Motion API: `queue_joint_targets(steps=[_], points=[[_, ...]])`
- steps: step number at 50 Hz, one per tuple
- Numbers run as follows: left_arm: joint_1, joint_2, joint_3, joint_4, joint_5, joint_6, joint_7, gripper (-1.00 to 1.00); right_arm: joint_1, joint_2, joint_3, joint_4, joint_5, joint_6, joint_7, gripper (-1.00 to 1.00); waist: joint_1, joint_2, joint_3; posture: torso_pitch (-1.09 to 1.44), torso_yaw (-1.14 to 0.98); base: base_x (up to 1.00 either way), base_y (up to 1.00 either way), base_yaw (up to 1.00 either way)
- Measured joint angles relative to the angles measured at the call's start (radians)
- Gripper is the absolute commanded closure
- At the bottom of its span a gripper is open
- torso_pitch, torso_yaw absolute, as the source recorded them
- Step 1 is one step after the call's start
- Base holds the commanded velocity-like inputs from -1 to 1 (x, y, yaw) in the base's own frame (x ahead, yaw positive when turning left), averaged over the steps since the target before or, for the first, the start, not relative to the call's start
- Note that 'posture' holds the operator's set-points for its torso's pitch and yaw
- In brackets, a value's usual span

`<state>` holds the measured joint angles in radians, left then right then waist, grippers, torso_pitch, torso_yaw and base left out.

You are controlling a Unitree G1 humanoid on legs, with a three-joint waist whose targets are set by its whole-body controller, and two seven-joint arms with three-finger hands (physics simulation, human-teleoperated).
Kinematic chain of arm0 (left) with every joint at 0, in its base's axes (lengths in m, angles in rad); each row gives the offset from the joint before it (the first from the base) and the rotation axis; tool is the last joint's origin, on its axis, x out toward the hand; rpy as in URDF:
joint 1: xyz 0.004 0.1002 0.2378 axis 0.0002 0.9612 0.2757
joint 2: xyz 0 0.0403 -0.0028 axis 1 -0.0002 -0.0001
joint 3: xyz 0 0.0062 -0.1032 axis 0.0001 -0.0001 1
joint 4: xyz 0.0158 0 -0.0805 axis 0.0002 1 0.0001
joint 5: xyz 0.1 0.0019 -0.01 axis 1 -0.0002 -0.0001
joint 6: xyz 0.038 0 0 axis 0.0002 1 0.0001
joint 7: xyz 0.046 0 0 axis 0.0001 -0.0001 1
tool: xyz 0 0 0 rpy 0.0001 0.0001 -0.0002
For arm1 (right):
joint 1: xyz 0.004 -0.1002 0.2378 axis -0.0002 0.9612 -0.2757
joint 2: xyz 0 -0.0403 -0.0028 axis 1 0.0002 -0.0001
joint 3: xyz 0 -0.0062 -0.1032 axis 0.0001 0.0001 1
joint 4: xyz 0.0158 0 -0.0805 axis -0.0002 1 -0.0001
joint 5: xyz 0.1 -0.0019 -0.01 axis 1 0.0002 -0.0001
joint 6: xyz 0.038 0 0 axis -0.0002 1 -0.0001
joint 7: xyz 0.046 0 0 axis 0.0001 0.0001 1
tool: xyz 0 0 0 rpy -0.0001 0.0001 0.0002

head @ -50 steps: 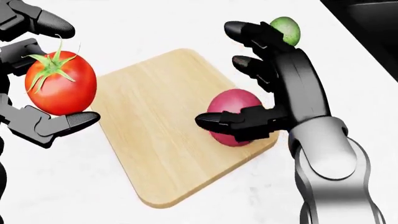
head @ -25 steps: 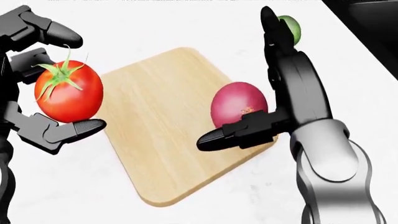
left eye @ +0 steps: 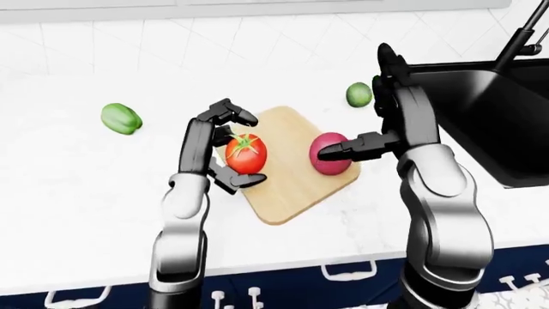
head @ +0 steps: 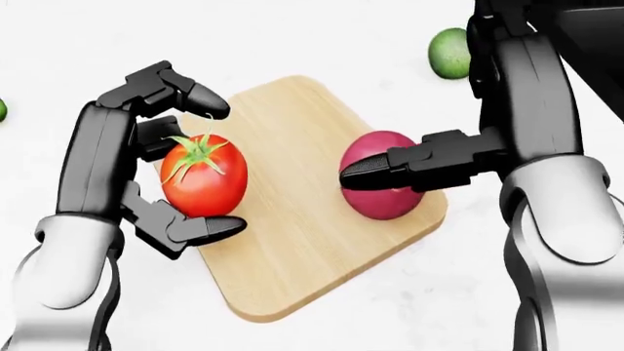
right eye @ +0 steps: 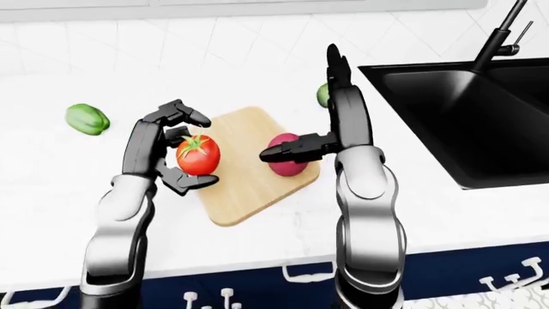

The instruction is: Place the avocado, onion, tomato and bell pepper on the cutting board.

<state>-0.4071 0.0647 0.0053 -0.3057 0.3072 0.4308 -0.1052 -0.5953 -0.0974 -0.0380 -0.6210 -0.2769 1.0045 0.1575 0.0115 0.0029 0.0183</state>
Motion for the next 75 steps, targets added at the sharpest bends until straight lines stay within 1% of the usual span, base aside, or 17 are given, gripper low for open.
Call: queue_joint_targets(steps=[9,20,24,28,36,39,47,56,59,60,62,63,67,69,70,73,75], points=[[0.023,-0.020,-0.011,0.013,0.003,-0.025,-0.018,1.00,0.015,-0.008,0.009,-0.004,0.024,-0.012,-0.024,-1.00,-0.005,0.005,-0.009,0.00,0.00,0.00,0.00,0.00],[0.071,-0.050,-0.054,-0.004,0.016,-0.054,-0.044,0.97,0.024,-0.008,0.007,0.002,0.031,-0.021,-0.037,-1.00,-0.001,0.011,-0.020,0.00,0.00,0.00,0.00,0.00],[0.098,-0.063,-0.073,-0.011,0.018,-0.052,-0.054,0.99,0.028,-0.010,0.005,-0.004,0.032,-0.021,-0.039,-1.00,-0.001,0.007,-0.015,0.00,0.00,0.00,0.00,0.00],[0.117,-0.073,-0.072,-0.034,0.026,-0.065,-0.042,0.99,0.025,-0.012,0.004,-0.001,0.035,-0.020,-0.038,-1.00,-0.004,-0.002,-0.011,0.00,0.00,0.00,0.00,0.00],[0.147,-0.086,-0.088,-0.089,0.050,-0.043,-0.052,0.98,0.022,-0.013,0.004,-0.006,0.034,-0.016,-0.038,-1.00,-0.002,-0.009,-0.011,0.00,0.00,0.00,0.00,0.00],[0.154,-0.090,-0.095,-0.098,0.052,-0.040,-0.056,0.81,0.029,-0.012,0.006,-0.004,0.035,-0.019,-0.038,-1.00,0.001,-0.010,-0.012,0.00,0.00,0.00,0.00,0.00],[0.157,-0.093,-0.105,-0.096,0.049,-0.042,-0.076,0.53,0.042,-0.009,0.006,0.002,0.037,-0.032,-0.039,-1.00,0.005,-0.011,-0.010,0.00,0.00,0.00,0.00,0.00],[0.155,-0.093,-0.104,-0.089,0.047,-0.038,-0.078,0.44,0.045,-0.006,0.005,0.011,0.038,-0.041,-0.044,-1.00,0.002,-0.012,-0.006,0.00,0.00,0.00,0.00,0.00],[0.153,-0.093,-0.102,-0.087,0.049,-0.037,-0.071,0.36,0.044,-0.005,0.008,0.011,0.039,-0.043,-0.045,-1.00,0.001,-0.012,-0.005,0.00,0.00,0.00,0.00,0.00],[0.154,-0.092,-0.102,-0.089,0.049,-0.035,-0.072,0.22,0.044,-0.005,0.008,0.012,0.039,-0.044,-0.045,-1.00,0.001,-0.012,-0.005,0.00,0.00,0.00,0.00,0.00],[0.157,-0.092,-0.103,-0.095,0.048,-0.030,-0.076,0.21,0.044,-0.006,0.007,0.015,0.038,-0.045,-0.045,-1.00,0.002,-0.012,-0.004,0.00,0.00,0.00,0.00,0.00],[0.158,-0.091,-0.104,-0.097,0.047,-0.030,-0.077,0.14,0.044,-0.007,0.006,0.016,0.038,-0.046,-0.046,-1.00,0.003,-0.012,-0.004,0.00,0.00,0.00,0.00,0.00],[0.160,-0.092,-0.106,-0.096,0.044,-0.030,-0.081,0.04,0.042,-0.005,0.008,0.019,0.036,-0.044,-0.046,-1.00,0.003,-0.013,-0.002,0.00,0.00,0.00,0.00,0.00],[0.160,-0.092,-0.108,-0.095,0.040,-0.029,-0.084,-0.05,0.040,-0.005,0.010,0.018,0.036,-0.043,-0.045,-1.00,0.003,-0.013,-0.001,0.00,0.00,0.00,0.00,0.00],[0.161,-0.092,-0.109,-0.095,0.038,-0.028,-0.085,-0.15,0.040,-0.005,0.010,0.017,0.036,-0.043,-0.044,-1.00,0.003,-0.013,0.000,0.00,0.00,0.00,0.00,0.00],[0.160,-0.093,-0.114,-0.089,0.034,-0.027,-0.088,-0.21,0.039,-0.005,0.010,0.018,0.035,-0.043,-0.043,-1.00,0.002,-0.014,0.001,0.00,0.00,0.00,0.00,0.00],[0.158,-0.093,-0.116,-0.083,0.033,-0.027,-0.089,-0.37,0.037,-0.005,0.009,0.021,0.035,-0.044,-0.043,-1.00,0.001,-0.014,0.002,0.00,0.00,0.00,0.00,0.00]])
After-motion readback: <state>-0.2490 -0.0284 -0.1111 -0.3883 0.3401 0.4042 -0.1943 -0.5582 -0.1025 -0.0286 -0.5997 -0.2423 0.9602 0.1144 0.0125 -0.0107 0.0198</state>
